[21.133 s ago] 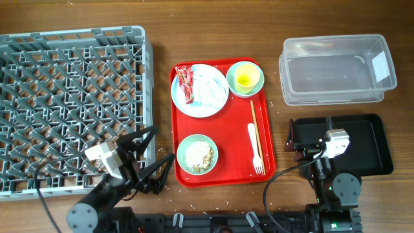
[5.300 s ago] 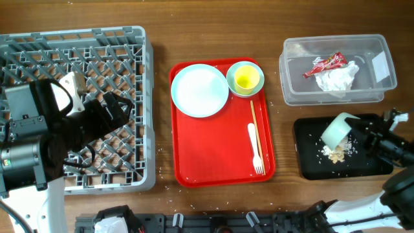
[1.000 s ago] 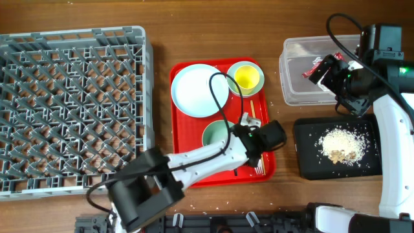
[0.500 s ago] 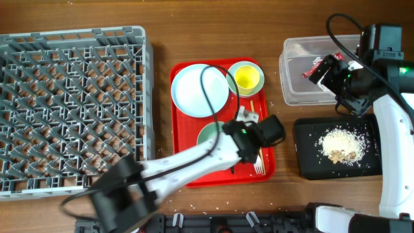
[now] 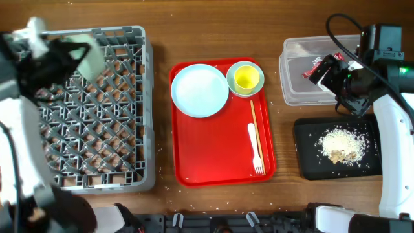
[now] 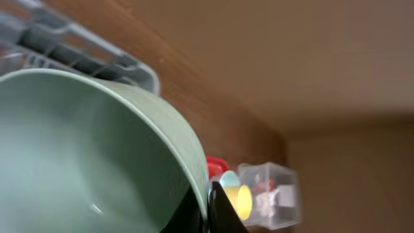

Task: Sort waste into correct bins and load items into the dishwasher rack
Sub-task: 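Place the bowl upside down into the dish rack and release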

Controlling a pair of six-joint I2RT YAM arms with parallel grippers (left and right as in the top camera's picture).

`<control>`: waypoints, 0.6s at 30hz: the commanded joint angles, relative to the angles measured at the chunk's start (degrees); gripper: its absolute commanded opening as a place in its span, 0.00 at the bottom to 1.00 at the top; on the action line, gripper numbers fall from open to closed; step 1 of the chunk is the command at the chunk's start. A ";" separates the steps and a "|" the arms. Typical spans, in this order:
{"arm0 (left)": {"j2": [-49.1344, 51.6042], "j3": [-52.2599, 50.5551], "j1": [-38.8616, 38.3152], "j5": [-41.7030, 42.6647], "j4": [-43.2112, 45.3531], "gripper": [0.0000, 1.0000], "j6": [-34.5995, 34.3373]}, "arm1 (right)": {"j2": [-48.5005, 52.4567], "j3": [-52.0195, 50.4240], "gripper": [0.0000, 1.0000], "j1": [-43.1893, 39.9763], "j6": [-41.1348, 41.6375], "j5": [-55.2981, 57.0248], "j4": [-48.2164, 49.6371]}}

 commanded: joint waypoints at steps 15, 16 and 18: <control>23.56 0.42 22.45 19.74 -5.88 0.04 1.31 | -0.68 0.52 1.00 -0.02 -0.48 1.11 0.17; 23.56 0.42 23.06 17.40 -7.13 0.04 1.31 | -0.68 0.52 1.00 -0.02 -0.48 1.11 0.15; 23.56 0.42 23.50 16.37 -8.04 0.19 1.31 | -0.68 0.52 1.00 -0.02 -0.46 1.11 0.15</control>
